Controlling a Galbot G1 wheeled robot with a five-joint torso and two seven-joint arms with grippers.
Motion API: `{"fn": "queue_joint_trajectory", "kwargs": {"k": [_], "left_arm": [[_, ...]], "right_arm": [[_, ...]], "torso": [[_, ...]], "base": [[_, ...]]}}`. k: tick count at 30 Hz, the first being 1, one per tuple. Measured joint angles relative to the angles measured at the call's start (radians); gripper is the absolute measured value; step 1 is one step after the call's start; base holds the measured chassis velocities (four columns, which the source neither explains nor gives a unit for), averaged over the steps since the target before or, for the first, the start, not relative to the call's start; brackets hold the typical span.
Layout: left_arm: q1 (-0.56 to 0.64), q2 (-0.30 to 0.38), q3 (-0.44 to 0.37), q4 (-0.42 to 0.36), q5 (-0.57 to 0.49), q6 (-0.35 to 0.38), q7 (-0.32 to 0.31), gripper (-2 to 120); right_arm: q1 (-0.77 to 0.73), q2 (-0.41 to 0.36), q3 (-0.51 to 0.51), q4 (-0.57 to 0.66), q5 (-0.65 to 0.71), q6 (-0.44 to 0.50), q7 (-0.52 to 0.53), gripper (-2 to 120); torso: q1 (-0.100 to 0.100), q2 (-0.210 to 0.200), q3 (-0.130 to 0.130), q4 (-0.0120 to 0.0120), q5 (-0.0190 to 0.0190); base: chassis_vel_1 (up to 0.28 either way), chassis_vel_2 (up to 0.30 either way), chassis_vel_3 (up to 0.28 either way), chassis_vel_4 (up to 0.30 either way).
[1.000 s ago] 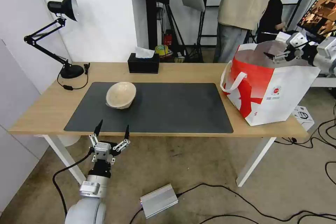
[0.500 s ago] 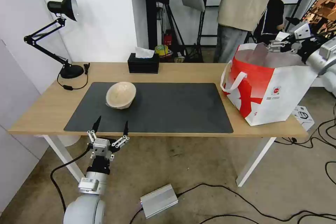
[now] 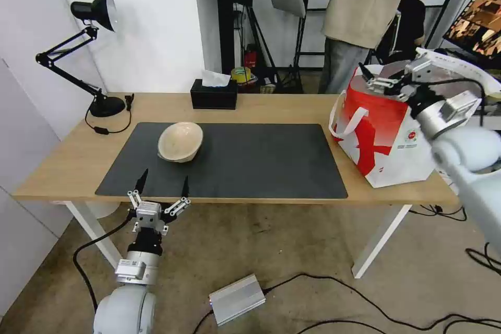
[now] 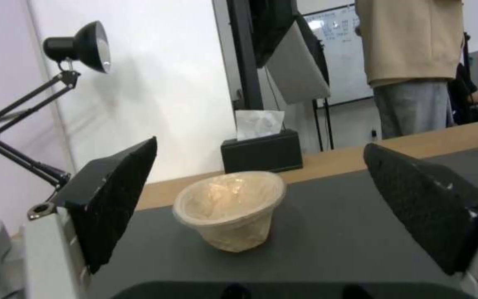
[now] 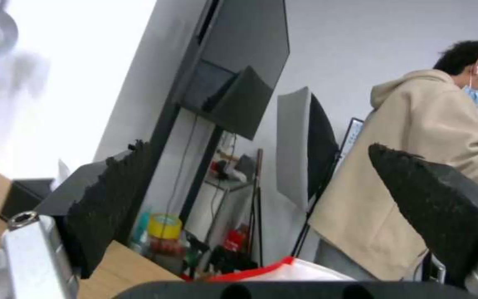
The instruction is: Pick up the trash from the table and place it into the takeout bag.
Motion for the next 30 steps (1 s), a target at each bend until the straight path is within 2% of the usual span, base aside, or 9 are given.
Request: {"fn": "queue_joint_trajectory", "kwargs": {"k": [8, 12, 14, 16, 20, 22, 30], "left_arm": [[0.000, 0.000, -0.004, 0.000, -0.001, 0.001, -0.001, 100], [0.000, -0.001, -0.005, -0.002, -0.001, 0.001, -0.001, 100], [0.000, -0.001, -0.004, -0.002, -0.001, 0.001, -0.001, 100], [0.000, -0.001, -0.003, -0.002, -0.001, 0.001, -0.001, 100], [0.000, 0.000, 0.004, -0.001, 0.001, 0.001, -0.001, 100], [0.000, 0.000, 0.004, -0.001, 0.001, 0.001, -0.001, 100], [-0.009, 0.003, 0.014, 0.003, 0.003, 0.002, -0.001, 100]], "right_arm": [[-0.118, 0.044, 0.066, 0.090, -0.024, 0.001, 0.026, 100], [-0.193, 0.072, 0.123, 0.137, -0.042, 0.001, 0.031, 100], [-0.266, 0.107, 0.183, 0.173, -0.061, 0.001, 0.031, 100], [-0.276, 0.111, 0.190, 0.178, -0.063, 0.001, 0.031, 100], [-0.394, 0.160, 0.250, 0.228, -0.094, 0.006, 0.023, 100], [-0.394, 0.160, 0.250, 0.228, -0.094, 0.006, 0.023, 100], [-0.591, 0.258, 0.310, 0.296, -0.157, 0.036, -0.004, 100]], "torso": [[0.000, 0.000, 0.000, 0.0000, 0.0000], [0.000, 0.000, 0.000, 0.0000, 0.0000], [0.000, 0.000, 0.000, 0.0000, 0.0001], [0.000, 0.000, 0.000, 0.0000, 0.0001], [0.000, 0.000, 0.000, -0.0001, 0.0002], [0.000, 0.000, 0.000, -0.0001, 0.0002], [0.000, 0.000, 0.000, -0.0001, 0.0003]], "base": [[0.000, 0.000, 0.000, 0.000], [0.000, 0.000, 0.000, 0.000], [0.000, 0.000, 0.000, 0.000], [0.000, 0.000, 0.000, 0.000], [0.000, 0.000, 0.000, 0.000], [0.000, 0.000, 0.000, 0.000], [0.000, 0.000, 0.000, 0.000]]}}
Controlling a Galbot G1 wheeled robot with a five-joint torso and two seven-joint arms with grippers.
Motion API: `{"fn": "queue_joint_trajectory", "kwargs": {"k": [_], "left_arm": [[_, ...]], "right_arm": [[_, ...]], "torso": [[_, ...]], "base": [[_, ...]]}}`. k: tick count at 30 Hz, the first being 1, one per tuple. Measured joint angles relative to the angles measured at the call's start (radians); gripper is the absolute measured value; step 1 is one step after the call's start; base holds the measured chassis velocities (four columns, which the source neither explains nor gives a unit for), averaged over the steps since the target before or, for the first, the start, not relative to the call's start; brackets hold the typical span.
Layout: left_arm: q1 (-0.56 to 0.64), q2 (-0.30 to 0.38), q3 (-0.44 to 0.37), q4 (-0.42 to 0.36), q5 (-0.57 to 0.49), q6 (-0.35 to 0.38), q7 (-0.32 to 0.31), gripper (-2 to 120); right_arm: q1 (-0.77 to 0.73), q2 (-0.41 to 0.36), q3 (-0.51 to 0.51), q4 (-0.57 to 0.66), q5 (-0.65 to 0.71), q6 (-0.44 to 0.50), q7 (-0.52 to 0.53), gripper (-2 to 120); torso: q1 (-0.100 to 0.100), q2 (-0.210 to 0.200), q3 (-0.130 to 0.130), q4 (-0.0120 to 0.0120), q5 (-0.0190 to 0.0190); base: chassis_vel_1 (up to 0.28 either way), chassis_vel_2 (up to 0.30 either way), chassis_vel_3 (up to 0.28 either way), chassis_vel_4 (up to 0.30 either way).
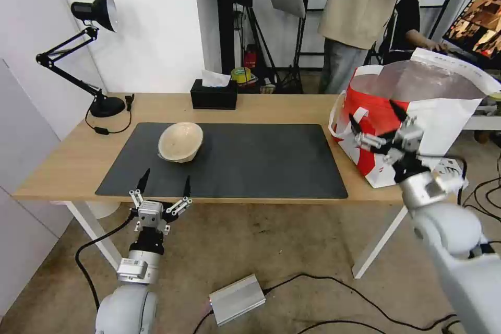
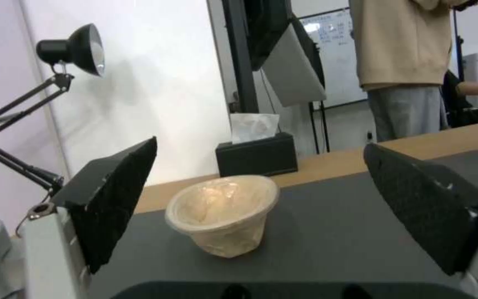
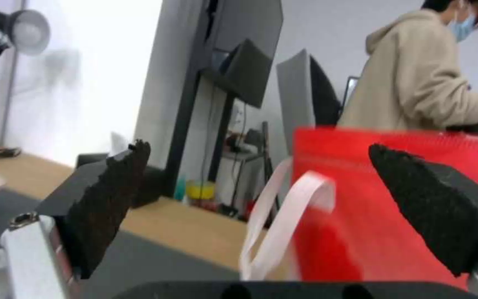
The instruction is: Pick up the trash from the table and place it into the takeout bag.
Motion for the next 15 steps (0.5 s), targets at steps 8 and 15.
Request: {"fn": "queue_joint_trajectory", "kwargs": {"k": [8, 15], "left_arm": [[-0.006, 0.003, 0.007, 0.003, 0.000, 0.001, 0.000, 100], [-0.028, 0.009, 0.010, 0.012, -0.002, 0.020, 0.001, 100]], "right_arm": [[-0.088, 0.049, 0.012, 0.035, -0.038, 0.027, -0.015, 100], [-0.135, 0.085, 0.010, 0.052, -0.067, 0.050, -0.032, 100]], "torso": [[0.000, 0.000, 0.000, 0.0000, -0.0001], [0.000, 0.000, 0.000, 0.0001, -0.0001]], "base": [[0.000, 0.000, 0.000, 0.000], [0.000, 0.000, 0.000, 0.000]]}}
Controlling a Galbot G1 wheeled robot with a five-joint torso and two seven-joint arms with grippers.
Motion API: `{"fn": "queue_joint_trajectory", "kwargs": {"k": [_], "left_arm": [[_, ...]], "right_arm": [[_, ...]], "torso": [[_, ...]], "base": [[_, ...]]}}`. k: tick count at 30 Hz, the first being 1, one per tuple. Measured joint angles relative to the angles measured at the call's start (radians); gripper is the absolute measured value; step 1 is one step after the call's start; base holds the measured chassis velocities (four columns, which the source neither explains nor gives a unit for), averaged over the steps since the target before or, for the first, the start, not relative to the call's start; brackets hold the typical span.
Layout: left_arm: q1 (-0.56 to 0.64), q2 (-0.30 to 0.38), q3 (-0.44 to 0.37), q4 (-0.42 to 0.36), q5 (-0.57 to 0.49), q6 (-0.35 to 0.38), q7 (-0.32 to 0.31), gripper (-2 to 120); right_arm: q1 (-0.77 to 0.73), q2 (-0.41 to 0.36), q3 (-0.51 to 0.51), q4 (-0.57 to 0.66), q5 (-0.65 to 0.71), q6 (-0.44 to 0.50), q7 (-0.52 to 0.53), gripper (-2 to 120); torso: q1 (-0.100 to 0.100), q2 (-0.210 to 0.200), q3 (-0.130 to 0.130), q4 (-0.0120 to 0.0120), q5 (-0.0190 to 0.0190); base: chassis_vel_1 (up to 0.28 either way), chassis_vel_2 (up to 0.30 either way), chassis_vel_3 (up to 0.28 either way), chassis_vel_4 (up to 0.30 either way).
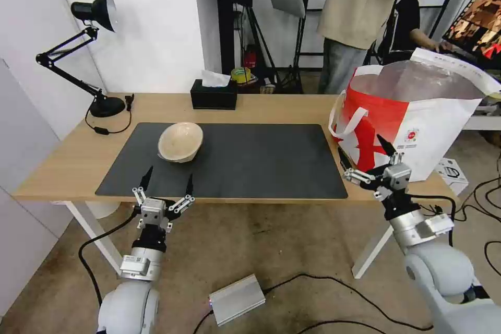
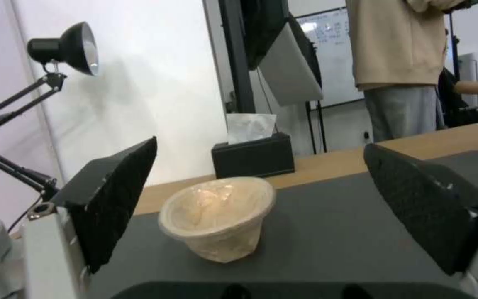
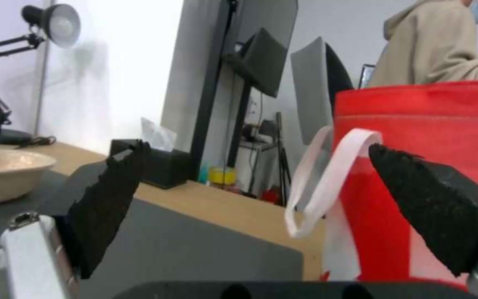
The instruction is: Pick up the trash from the table and place it into the takeout bag.
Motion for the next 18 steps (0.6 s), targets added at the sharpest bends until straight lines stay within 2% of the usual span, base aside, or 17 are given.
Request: {"fn": "queue_joint_trajectory", "kwargs": {"k": [18], "left_arm": [[-0.031, 0.004, 0.002, 0.015, -0.003, 0.025, 0.001, 100]], "right_arm": [[-0.132, 0.076, -0.011, 0.022, -0.074, 0.074, -0.051, 100]], "torso": [[0.000, 0.000, 0.000, -0.0001, 0.0001]], "base": [[0.000, 0.000, 0.000, 0.000]]}}
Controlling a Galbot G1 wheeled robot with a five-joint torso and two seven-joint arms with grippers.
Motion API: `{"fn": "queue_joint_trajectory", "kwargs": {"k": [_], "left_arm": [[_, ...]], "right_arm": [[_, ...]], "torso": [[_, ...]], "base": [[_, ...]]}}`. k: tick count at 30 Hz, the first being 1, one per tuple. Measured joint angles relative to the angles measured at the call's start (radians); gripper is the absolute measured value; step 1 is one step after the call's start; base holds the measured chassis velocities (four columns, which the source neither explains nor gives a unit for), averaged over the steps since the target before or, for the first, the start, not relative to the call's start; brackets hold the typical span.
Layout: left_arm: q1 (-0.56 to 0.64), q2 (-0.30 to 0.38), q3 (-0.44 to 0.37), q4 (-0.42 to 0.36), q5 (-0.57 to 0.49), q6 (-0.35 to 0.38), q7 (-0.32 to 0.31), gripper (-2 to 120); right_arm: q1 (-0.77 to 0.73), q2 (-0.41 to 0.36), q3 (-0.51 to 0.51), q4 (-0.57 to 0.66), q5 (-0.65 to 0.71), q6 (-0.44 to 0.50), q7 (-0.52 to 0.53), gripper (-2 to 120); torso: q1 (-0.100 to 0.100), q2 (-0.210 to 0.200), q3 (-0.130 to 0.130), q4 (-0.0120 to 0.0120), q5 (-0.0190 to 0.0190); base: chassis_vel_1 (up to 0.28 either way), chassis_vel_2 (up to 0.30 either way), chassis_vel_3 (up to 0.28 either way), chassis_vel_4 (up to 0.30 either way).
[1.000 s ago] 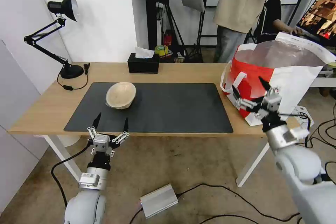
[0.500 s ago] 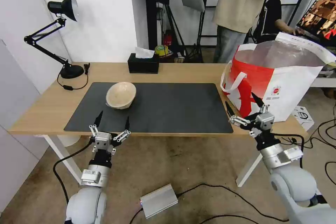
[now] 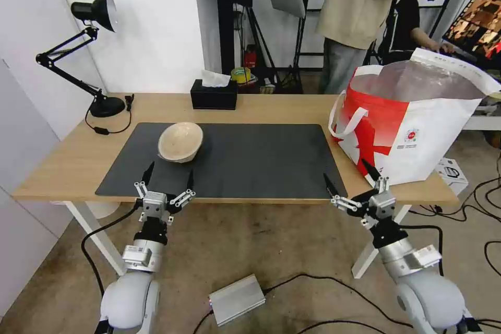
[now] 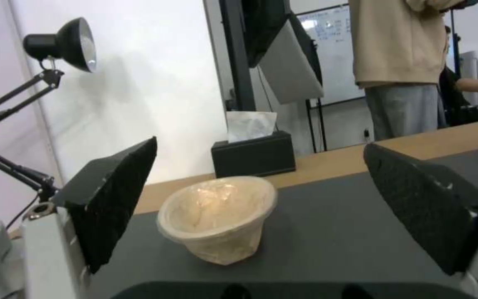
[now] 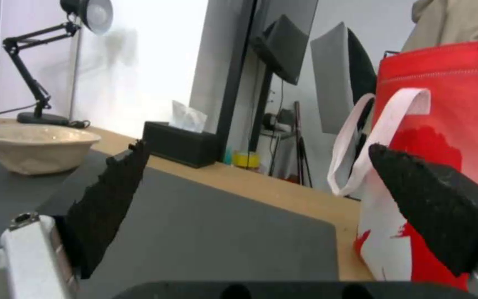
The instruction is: Pick up the trash from the table and place it into the takeout bag.
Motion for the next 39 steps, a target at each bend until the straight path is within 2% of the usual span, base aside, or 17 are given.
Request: {"fn": "queue_joint_trajectory", "kwargs": {"k": [28, 39], "left_arm": [[-0.006, 0.016, -0.002, 0.004, 0.000, 0.009, 0.000, 100], [-0.108, 0.161, 0.019, 0.022, -0.047, 0.095, 0.001, 100]], "right_arm": [[-0.012, 0.023, 0.000, -0.027, -0.031, 0.023, -0.008, 100], [-0.012, 0.022, 0.000, -0.027, -0.031, 0.022, -0.008, 100]], "torso": [[0.000, 0.000, 0.000, 0.0001, 0.0000], [0.000, 0.000, 0.000, 0.0000, -0.0002]], "base": [[0.000, 0.000, 0.000, 0.000], [0.000, 0.000, 0.000, 0.000]]}}
